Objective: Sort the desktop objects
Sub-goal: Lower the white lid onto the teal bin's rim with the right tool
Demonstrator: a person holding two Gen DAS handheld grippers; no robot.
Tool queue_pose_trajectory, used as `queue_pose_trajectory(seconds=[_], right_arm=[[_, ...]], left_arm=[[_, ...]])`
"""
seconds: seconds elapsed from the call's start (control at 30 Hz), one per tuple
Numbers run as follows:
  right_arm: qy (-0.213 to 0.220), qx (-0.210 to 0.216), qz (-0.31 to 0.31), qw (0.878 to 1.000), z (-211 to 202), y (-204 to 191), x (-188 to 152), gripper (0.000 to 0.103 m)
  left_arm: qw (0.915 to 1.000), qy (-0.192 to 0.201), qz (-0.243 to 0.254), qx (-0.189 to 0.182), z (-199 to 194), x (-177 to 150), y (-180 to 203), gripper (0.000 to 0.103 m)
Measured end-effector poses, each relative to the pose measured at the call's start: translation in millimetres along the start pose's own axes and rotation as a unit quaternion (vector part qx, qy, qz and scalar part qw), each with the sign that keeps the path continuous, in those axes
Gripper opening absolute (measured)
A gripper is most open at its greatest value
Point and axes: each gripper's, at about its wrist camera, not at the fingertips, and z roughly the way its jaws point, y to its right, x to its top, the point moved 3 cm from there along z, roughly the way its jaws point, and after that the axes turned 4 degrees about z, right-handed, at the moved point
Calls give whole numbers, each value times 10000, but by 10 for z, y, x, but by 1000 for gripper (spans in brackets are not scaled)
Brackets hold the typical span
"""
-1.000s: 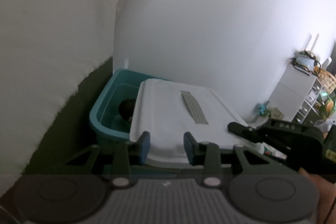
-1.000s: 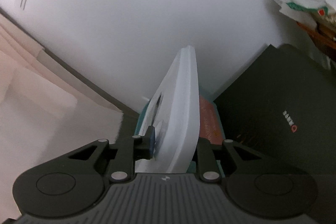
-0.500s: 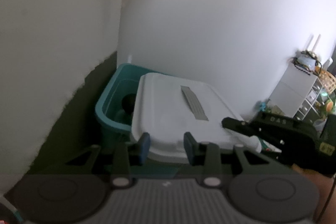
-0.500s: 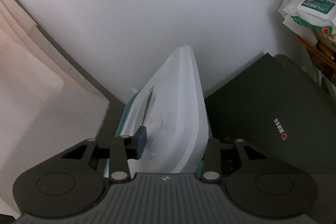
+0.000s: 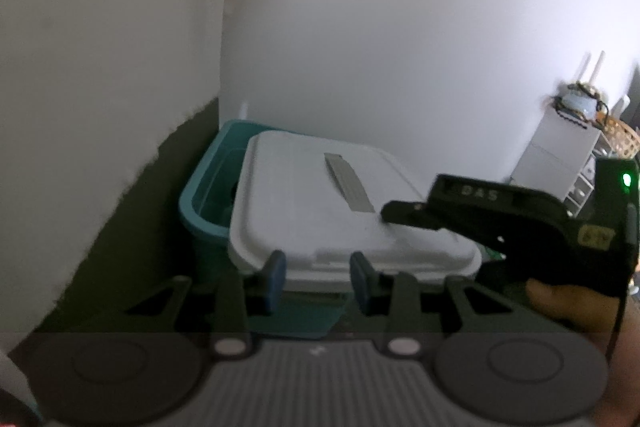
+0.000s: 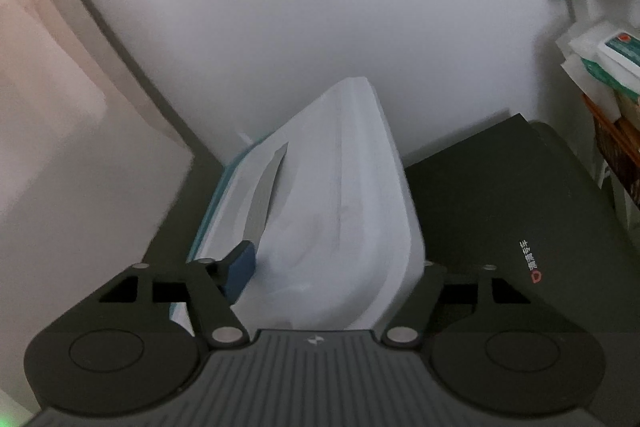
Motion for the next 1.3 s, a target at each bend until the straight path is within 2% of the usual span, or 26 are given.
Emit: queue_pose_trajectory(seconds=[0.07,0.4,0.57,0.73,0.87,1.03,1.17,1.23,1.3], right_arm=[[-67,-18,-62,10000,36,-16,-15,82],[-304,30,-139,9994,192,-76,-67,90],[-384,103,-187,9990,192,-80,-81,91],[-440,283,44,9986,137,4,-115,98],[-531,520,550,9957,102,169,-163,98],[-293,740,583,9951,-45,268,-191,97],[-99,702,509,9962,-172,315,-170,97],[-37,654,490,9966,-237,347,-162,95],[-2,660,530,9964,-307,404,-160,86]], left_arm=[[10000,-24,-39,-46,-7,-9,14,38],[9995,-276,-11,-150,77,-121,140,38],[9983,-422,-359,-183,161,-144,79,38],[9981,-367,-473,-106,147,-126,61,38],[9979,-394,-502,-128,144,-142,96,38],[9979,-418,-490,-119,164,-146,142,38],[9980,-377,-503,-79,154,-139,89,38],[9979,-373,-527,-52,167,-139,70,38],[9977,-367,-561,-13,190,-140,53,38]])
